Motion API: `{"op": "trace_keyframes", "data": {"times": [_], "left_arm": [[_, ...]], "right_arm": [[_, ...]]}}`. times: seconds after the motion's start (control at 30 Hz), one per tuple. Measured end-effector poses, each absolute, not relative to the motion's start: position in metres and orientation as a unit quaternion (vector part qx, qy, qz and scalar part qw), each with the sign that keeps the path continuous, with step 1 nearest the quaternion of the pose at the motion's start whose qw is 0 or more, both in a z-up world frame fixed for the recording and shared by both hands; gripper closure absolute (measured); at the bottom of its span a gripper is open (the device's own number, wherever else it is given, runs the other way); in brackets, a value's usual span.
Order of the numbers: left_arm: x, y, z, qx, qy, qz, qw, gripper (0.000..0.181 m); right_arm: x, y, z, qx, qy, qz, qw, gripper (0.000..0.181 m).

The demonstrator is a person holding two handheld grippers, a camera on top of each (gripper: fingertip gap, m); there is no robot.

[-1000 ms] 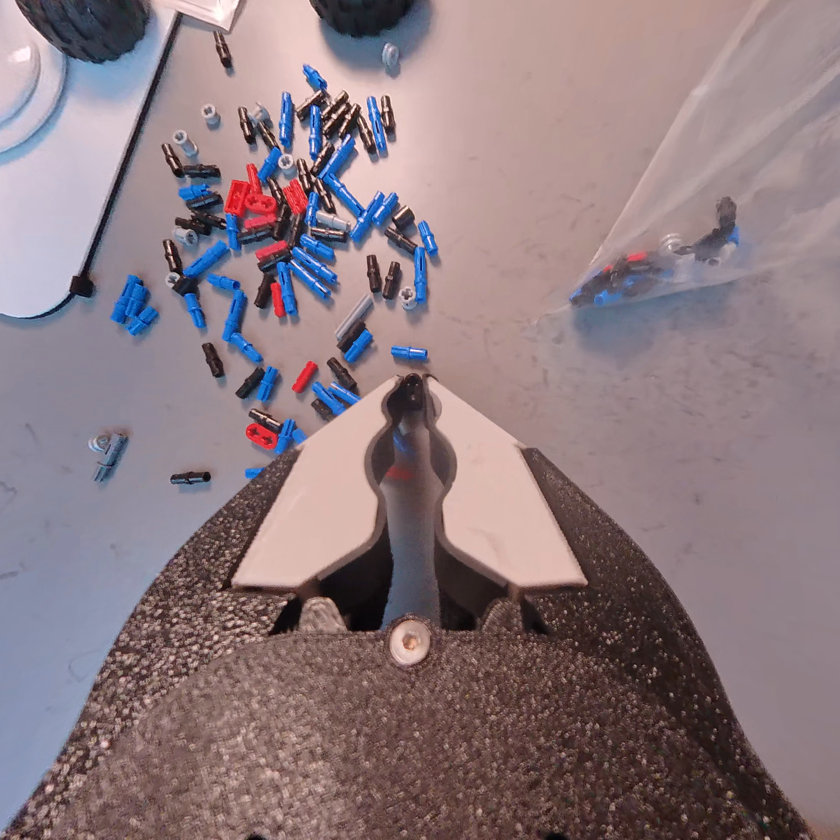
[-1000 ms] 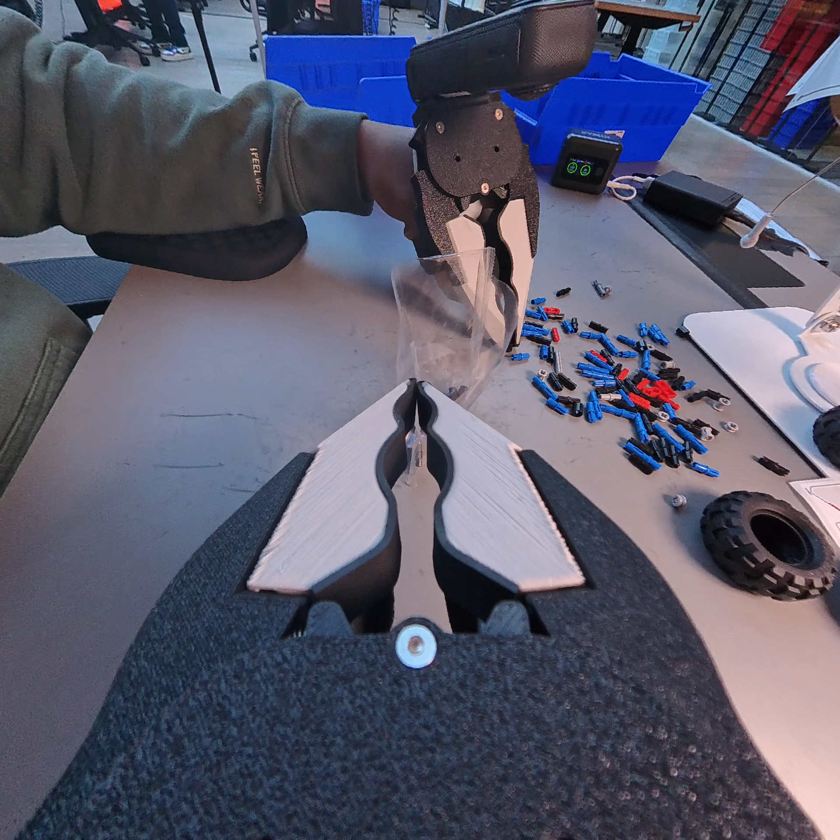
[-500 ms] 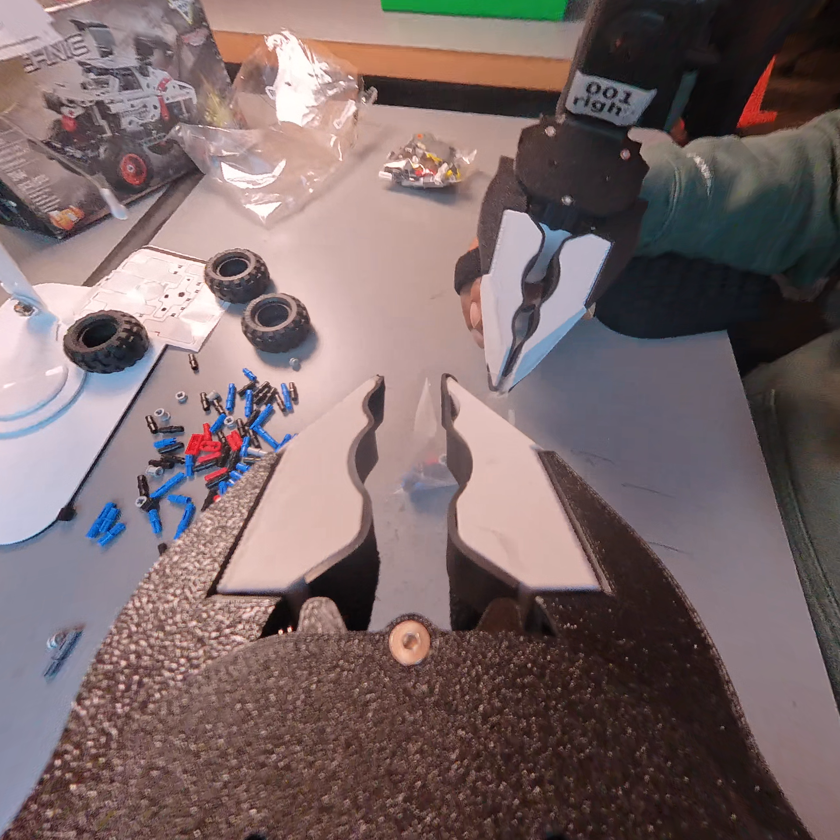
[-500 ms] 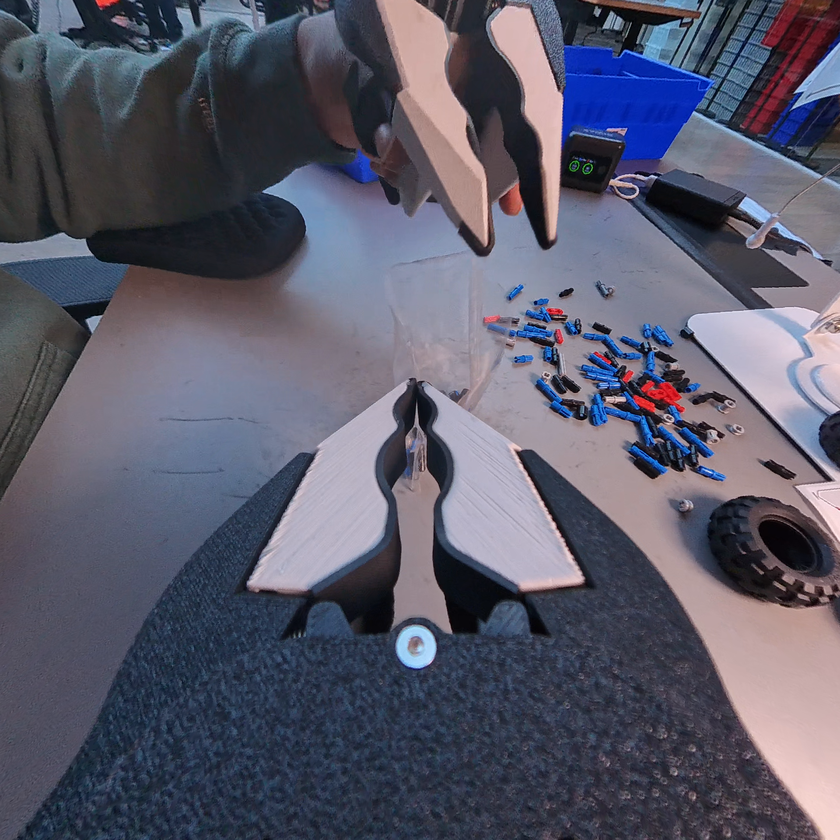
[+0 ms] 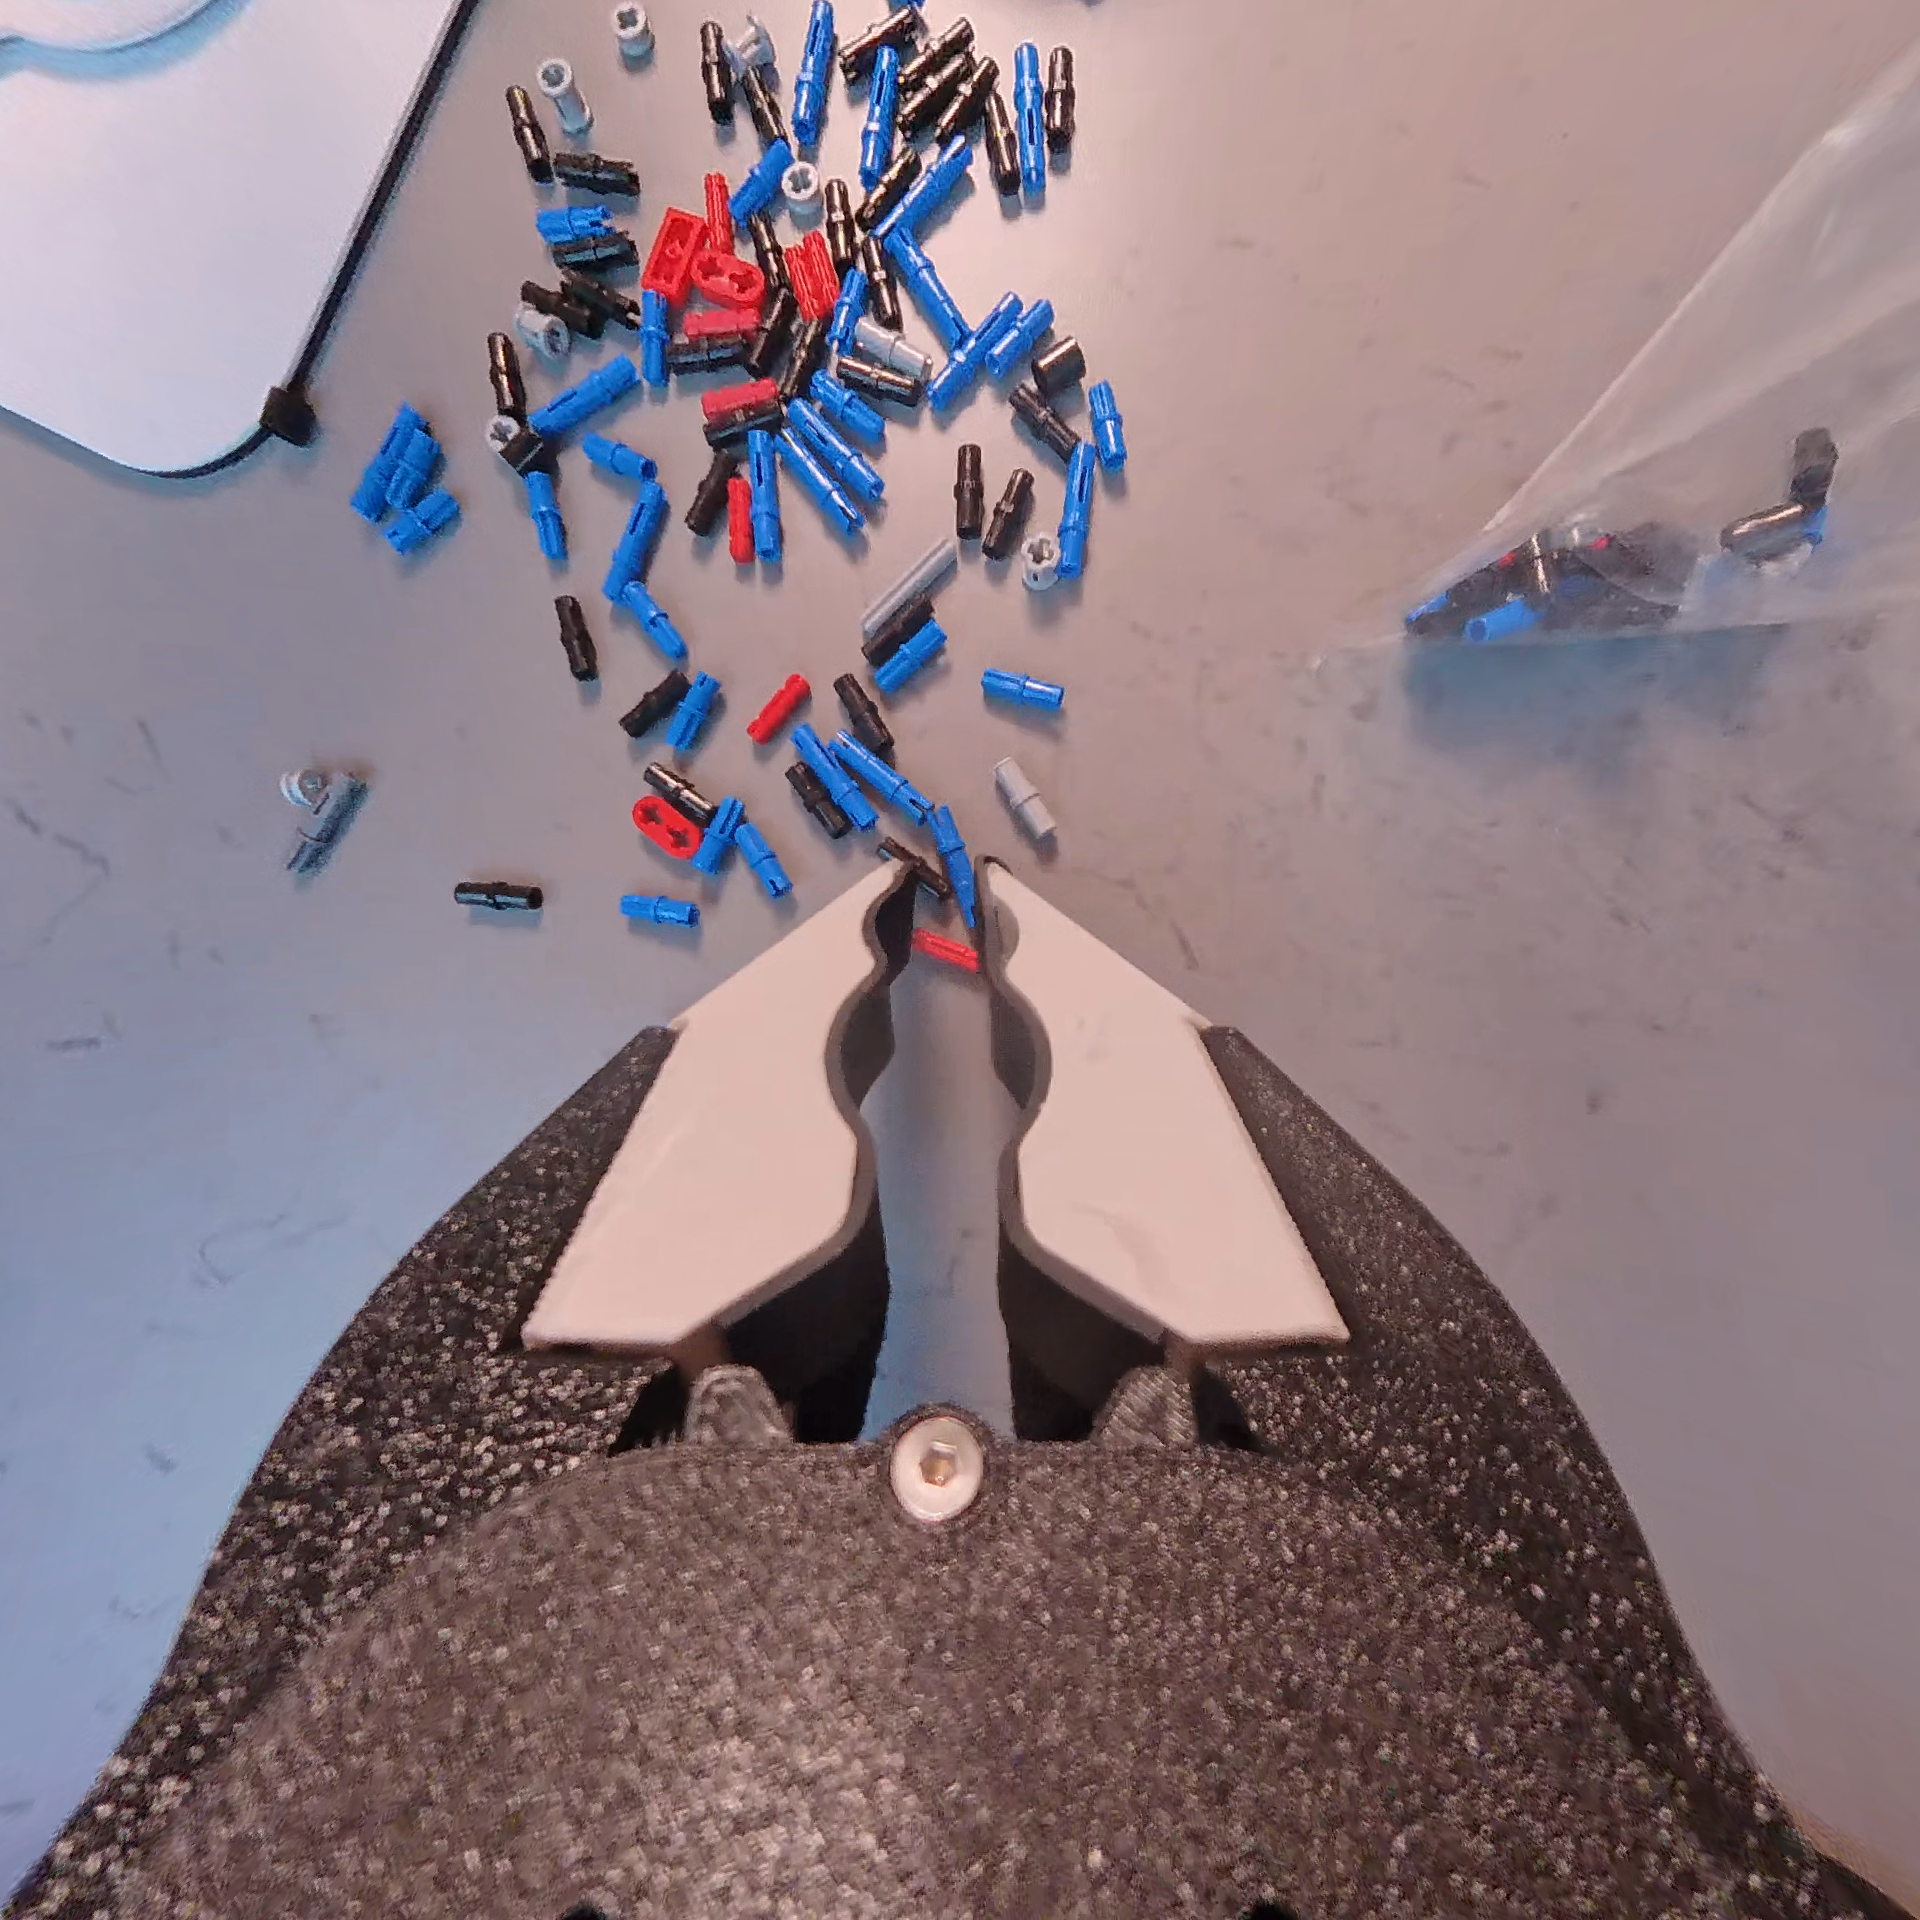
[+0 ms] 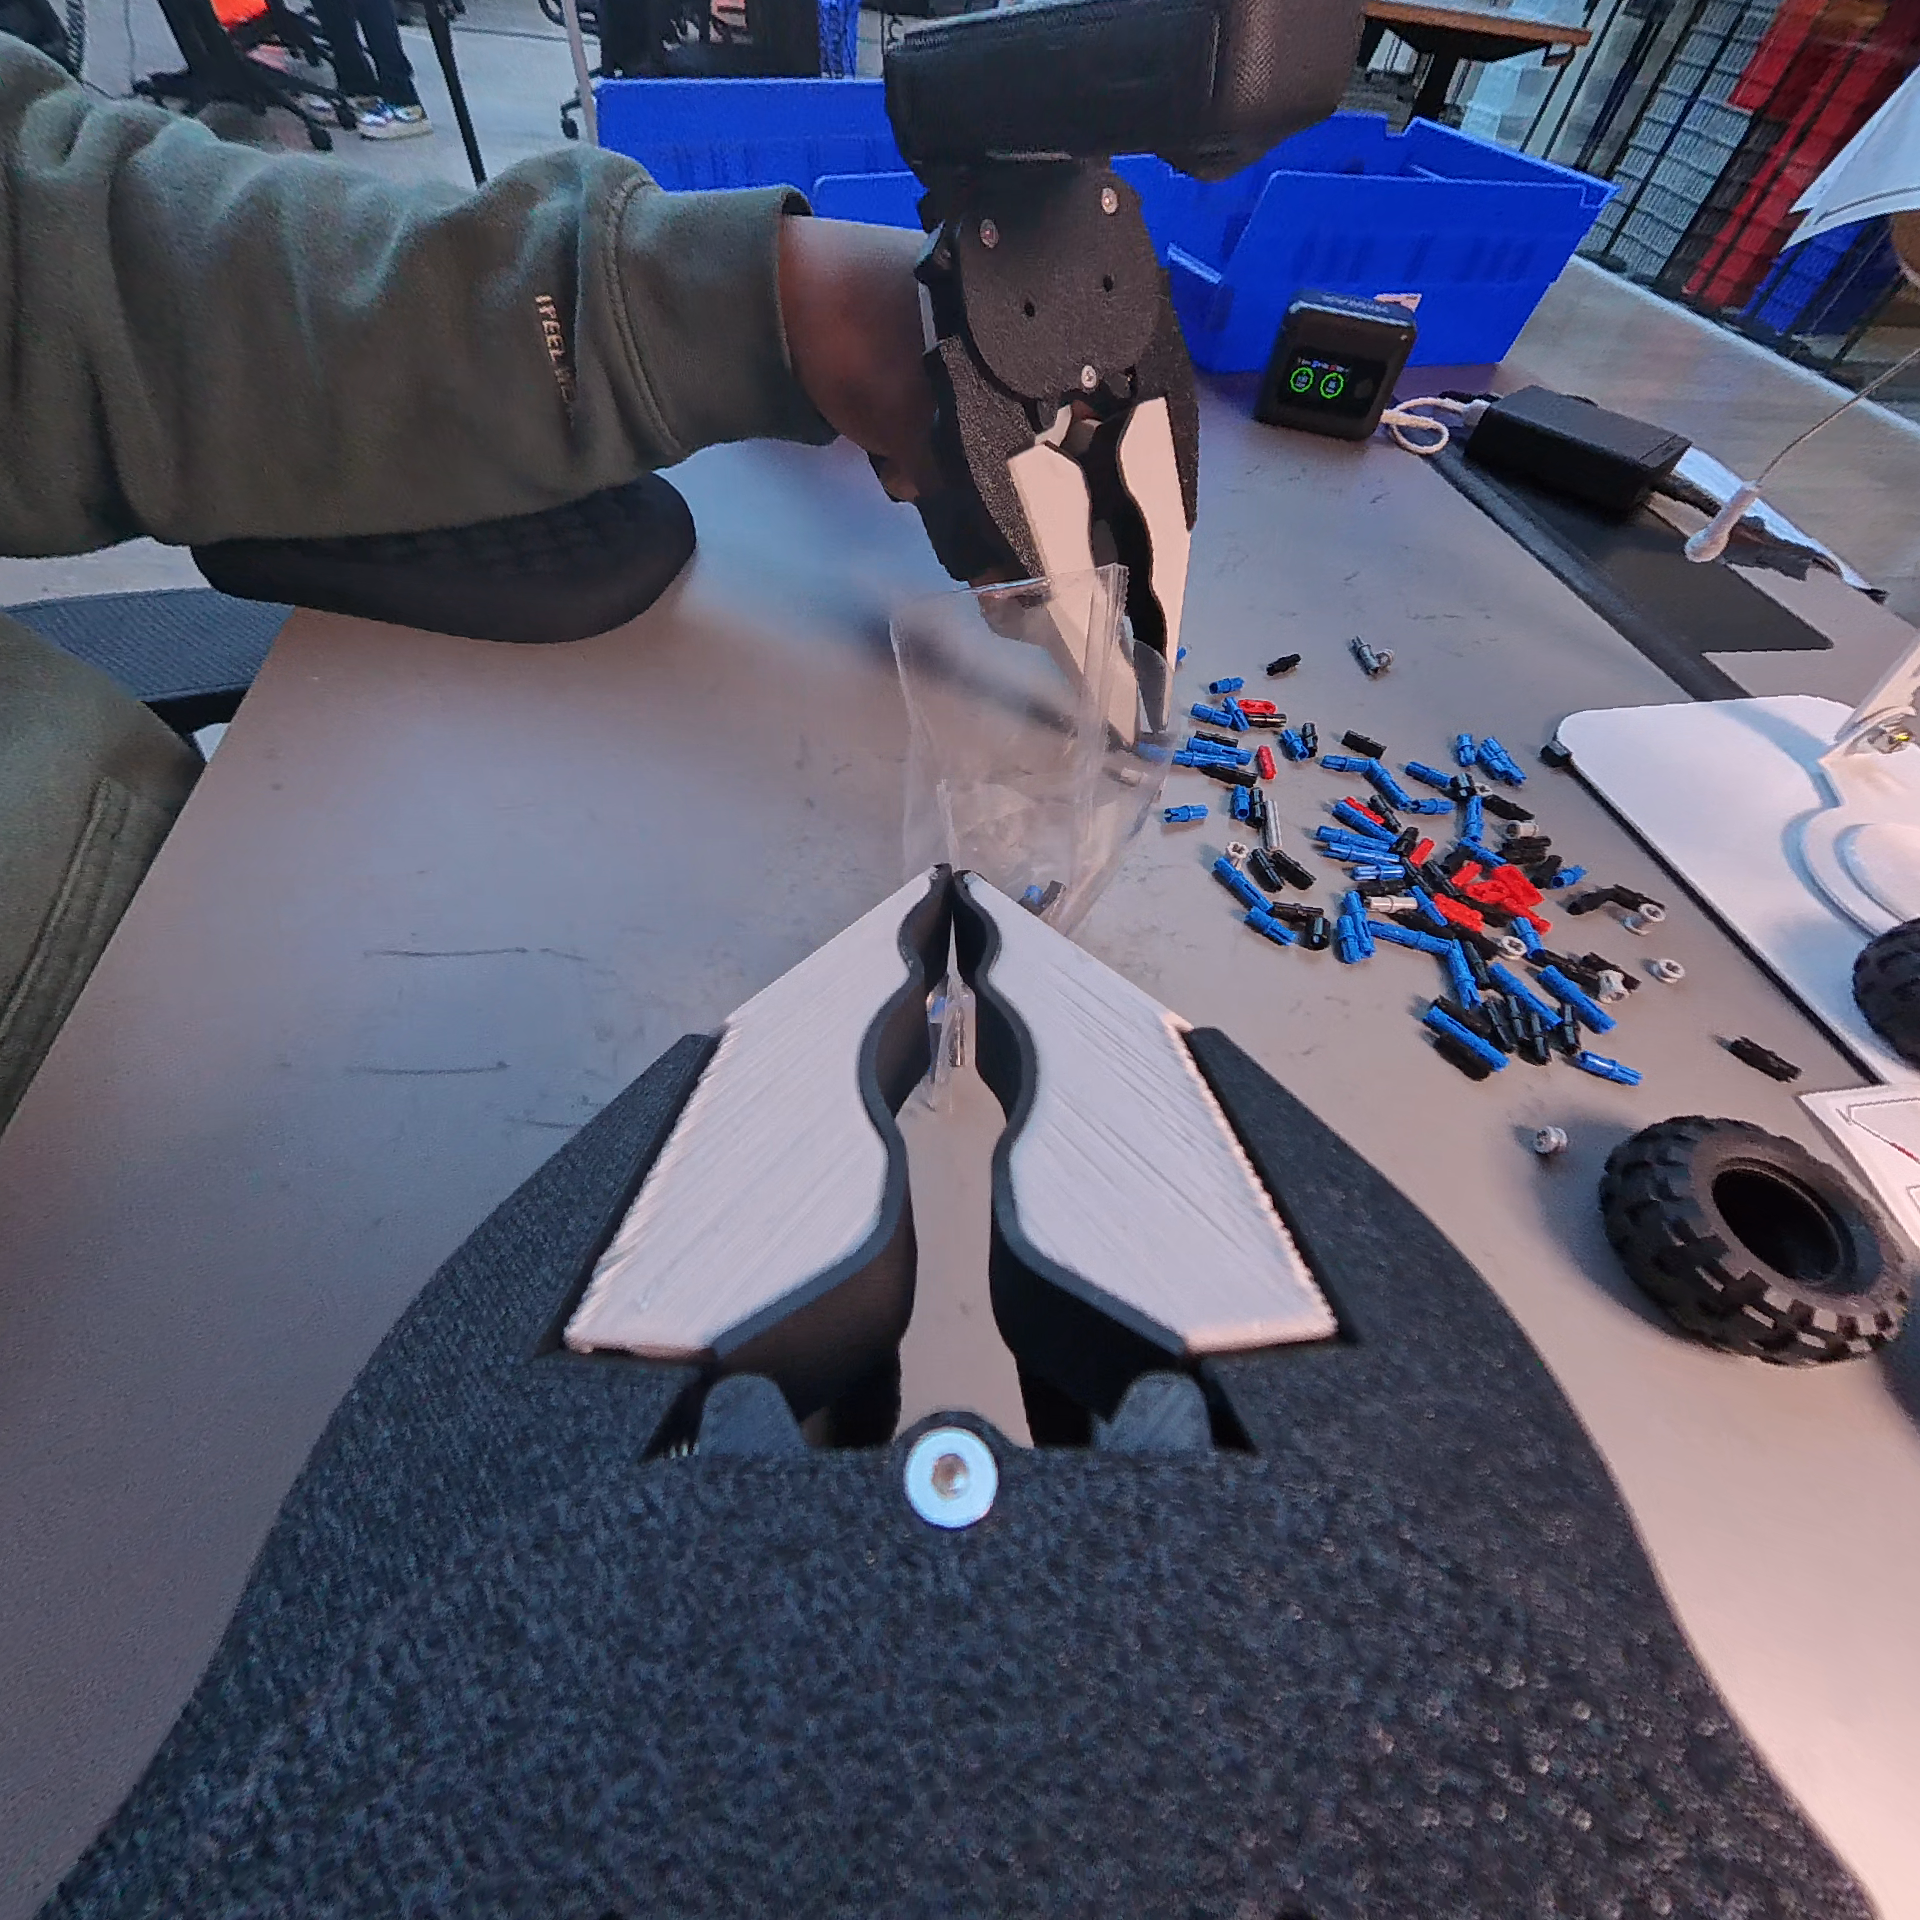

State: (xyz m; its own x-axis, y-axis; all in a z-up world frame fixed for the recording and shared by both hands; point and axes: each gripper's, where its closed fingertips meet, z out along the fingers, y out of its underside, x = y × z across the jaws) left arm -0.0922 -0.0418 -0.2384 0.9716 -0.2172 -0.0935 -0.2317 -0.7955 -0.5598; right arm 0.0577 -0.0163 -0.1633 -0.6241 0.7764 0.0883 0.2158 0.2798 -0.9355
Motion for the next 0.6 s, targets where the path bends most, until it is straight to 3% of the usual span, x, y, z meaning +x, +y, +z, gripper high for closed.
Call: {"op": "trace_keyframes", "data": {"times": [0.6], "left_arm": [[-0.0915, -0.0398, -0.2385, -0.944, 0.145, 0.039, 0.292, 0.181]], "right_arm": [[0.0588, -0.0187, -0.1635, -0.328, -0.752, 0.501, 0.277, 0.181]]}}
